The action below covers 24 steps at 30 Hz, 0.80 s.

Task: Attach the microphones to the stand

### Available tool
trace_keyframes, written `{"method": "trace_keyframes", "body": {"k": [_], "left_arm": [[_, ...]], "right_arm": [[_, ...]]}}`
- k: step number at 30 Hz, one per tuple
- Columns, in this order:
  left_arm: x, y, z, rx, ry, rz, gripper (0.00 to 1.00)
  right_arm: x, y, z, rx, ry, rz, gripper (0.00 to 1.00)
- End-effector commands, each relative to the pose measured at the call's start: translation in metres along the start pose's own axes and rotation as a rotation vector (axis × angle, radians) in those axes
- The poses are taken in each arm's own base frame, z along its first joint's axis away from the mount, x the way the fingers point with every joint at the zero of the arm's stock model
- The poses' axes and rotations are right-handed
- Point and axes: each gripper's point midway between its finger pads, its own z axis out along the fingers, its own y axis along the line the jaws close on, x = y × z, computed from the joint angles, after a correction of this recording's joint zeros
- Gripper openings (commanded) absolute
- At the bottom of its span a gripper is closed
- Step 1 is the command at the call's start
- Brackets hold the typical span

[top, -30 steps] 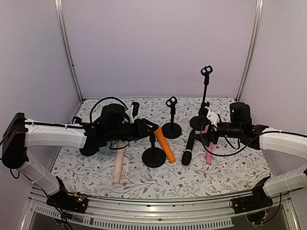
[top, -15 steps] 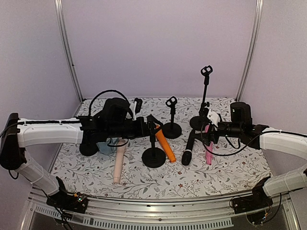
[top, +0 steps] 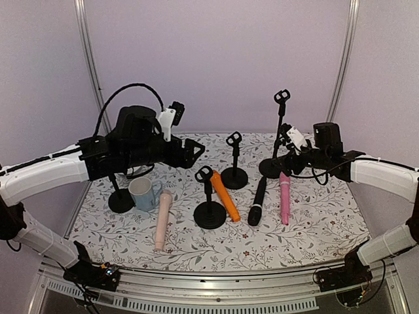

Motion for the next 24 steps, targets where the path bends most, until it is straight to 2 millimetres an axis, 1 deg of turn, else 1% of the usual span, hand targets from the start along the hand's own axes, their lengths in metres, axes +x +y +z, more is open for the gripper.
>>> {"method": "trace_keyframes", "body": {"k": [1, 2, 4, 7, 8, 9, 13, 14, 16, 18, 20, 24], "left_arm": [[-0.078, -0.034, -0.036, 0.158, -0.361, 0.224, 0.90], [-0.083, -0.039, -0.040, 0.178, -0.413, 0.252, 0.90], [-0.084, -0.044, -0.041, 0.204, -0.450, 0.315, 0.90], [-0.075, -0.060, -0.033, 0.301, -0.394, 0.323, 0.89], [-0.070, -0.063, -0.026, 0.318, -0.363, 0.317, 0.88], [-0.068, -0.064, -0.023, 0.322, -0.343, 0.298, 0.87], [-0.054, -0.046, -0.009, 0.242, -0.297, 0.237, 0.83], [-0.050, -0.043, -0.008, 0.227, -0.302, 0.256, 0.83], [-0.047, -0.032, -0.011, 0.178, -0.326, 0.285, 0.87], [-0.049, -0.021, -0.014, 0.152, -0.334, 0.285, 0.90], [-0.054, -0.017, -0.019, 0.157, -0.337, 0.295, 0.90], [-0.060, -0.006, -0.027, 0.116, -0.359, 0.298, 0.90]], "right_arm": [[0.030, -0.043, 0.000, 0.149, 0.146, 0.168, 0.85], [0.038, -0.042, 0.003, 0.137, 0.182, 0.202, 0.85], [0.055, -0.038, 0.009, 0.118, 0.252, 0.251, 0.83], [0.075, -0.037, 0.016, 0.126, 0.316, 0.273, 0.82], [0.081, -0.038, 0.018, 0.127, 0.334, 0.277, 0.81], [0.087, -0.038, 0.021, 0.125, 0.355, 0.282, 0.81], [0.114, -0.036, 0.038, 0.094, 0.463, 0.338, 0.80], [0.119, -0.035, 0.041, 0.087, 0.480, 0.354, 0.81], [0.130, -0.031, 0.045, 0.068, 0.519, 0.397, 0.83], [0.141, -0.026, 0.046, 0.051, 0.556, 0.418, 0.83], [0.149, -0.023, 0.046, 0.045, 0.584, 0.420, 0.83], [0.159, -0.019, 0.045, 0.036, 0.615, 0.419, 0.83]]}}
